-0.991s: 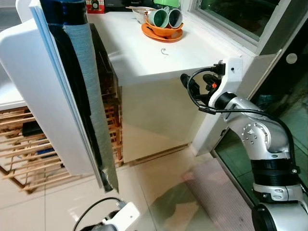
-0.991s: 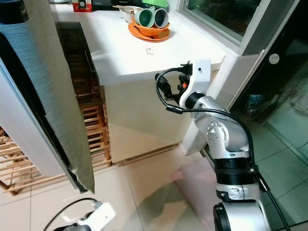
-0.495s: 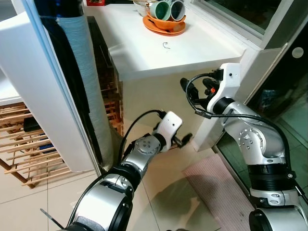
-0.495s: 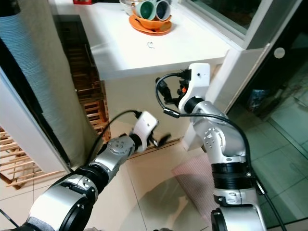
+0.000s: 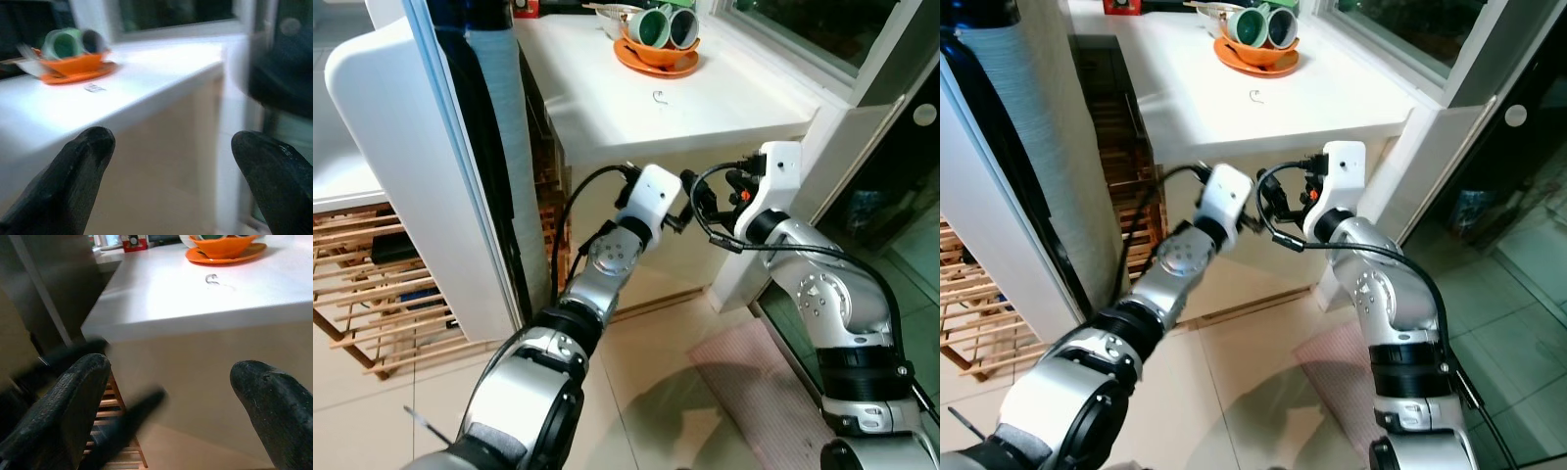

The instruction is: Restocking fridge

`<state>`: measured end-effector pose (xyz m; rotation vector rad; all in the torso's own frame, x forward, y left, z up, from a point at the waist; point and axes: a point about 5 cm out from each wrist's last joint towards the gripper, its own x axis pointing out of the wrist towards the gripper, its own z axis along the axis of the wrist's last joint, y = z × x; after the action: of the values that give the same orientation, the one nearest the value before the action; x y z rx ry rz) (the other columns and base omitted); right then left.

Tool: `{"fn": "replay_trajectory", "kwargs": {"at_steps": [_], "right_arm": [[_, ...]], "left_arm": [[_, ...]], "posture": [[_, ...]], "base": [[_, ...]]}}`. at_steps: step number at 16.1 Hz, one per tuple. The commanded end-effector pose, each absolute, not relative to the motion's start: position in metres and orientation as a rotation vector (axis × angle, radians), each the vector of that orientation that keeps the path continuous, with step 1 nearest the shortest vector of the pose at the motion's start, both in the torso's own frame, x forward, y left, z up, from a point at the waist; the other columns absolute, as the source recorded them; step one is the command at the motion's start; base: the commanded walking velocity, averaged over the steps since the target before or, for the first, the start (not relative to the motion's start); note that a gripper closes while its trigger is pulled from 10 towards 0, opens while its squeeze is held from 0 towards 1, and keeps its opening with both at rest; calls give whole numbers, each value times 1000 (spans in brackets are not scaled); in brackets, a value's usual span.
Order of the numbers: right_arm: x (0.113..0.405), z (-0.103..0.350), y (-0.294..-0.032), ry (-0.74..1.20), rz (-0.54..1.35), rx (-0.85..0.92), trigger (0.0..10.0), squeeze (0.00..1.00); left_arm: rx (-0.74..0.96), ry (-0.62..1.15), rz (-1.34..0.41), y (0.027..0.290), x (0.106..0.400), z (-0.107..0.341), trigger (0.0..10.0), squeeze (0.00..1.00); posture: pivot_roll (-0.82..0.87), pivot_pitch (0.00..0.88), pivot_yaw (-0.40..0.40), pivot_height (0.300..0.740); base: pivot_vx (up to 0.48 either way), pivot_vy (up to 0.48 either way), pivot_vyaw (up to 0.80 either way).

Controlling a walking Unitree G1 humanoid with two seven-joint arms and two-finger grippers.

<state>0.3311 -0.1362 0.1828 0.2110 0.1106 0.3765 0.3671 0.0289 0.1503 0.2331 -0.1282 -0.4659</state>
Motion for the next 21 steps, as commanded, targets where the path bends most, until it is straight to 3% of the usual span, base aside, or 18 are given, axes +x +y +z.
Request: {"fn": "replay_trajectory", "kwargs": {"at_steps": [1, 4, 6, 9, 10, 11, 14, 15, 16, 18, 21], "right_arm": [[331, 184, -144, 89, 348, 198, 10000, 0], [329, 179, -148, 92, 331, 179, 10000, 0], [328, 173, -149, 108, 327, 180, 10000, 0], [327, 171, -150, 109, 325, 182, 10000, 0], [328, 168, -150, 112, 322, 188, 10000, 0], [328, 168, -150, 112, 321, 189, 10000, 0], [332, 165, -147, 120, 336, 186, 10000, 0], [333, 165, -146, 120, 341, 183, 10000, 0], [334, 165, -146, 120, 341, 183, 10000, 0], [337, 166, -146, 110, 340, 178, 10000, 0], [339, 165, -152, 85, 291, 149, 10000, 0]], "left_arm": [[228, -136, -429, 35, 368, 151, 10000, 0], [250, -119, -368, 62, 367, 144, 10000, 0], [292, -78, -250, 108, 368, 139, 10000, 0], [322, -76, -101, 155, 366, 145, 10000, 0], [356, -80, 2, 184, 363, 150, 10000, 0], [365, -80, 17, 189, 362, 150, 10000, 0], [454, 51, 356, 273, 348, 149, 10000, 0], [440, 59, 410, 285, 345, 152, 10000, 0], [433, 48, 426, 289, 343, 156, 10000, 0], [368, -109, 277, 251, 349, 177, 10000, 0], [297, -152, 67, 201, 353, 179, 10000, 0]], "posture": [[-77, 0, -98, 740], [-63, 0, -98, 740], [-47, 0, -98, 740], [-11, 0, -105, 740], [1, 0, -105, 740], [9, 0, -109, 740], [40, 0, -126, 740], [40, 0, -124, 740], [39, 0, -123, 740], [33, 0, -124, 740], [19, 0, -118, 740]], "base": [[0, 0, 0], [0, 0, 0], [0, 0, 0], [0, 0, 0], [0, 0, 0], [0, 0, 0], [0, 0, 0], [0, 0, 0], [0, 0, 0], [0, 0, 0], [0, 0, 0]]}}
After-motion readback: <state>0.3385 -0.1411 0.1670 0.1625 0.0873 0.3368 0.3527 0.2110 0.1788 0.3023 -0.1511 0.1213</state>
